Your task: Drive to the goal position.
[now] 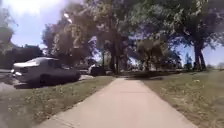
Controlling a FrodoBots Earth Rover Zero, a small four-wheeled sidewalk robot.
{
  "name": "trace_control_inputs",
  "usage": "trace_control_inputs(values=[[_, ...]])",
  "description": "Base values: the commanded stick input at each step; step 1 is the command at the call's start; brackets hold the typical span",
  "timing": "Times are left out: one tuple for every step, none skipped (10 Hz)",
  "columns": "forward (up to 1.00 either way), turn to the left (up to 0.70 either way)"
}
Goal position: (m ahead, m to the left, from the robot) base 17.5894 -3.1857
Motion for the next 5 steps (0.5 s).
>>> trace_control_inputs(values=[[0.85,-0.27],[0.85,0.00],[0.85,0.00],[0.85,0.00],[0.85,0.00]])
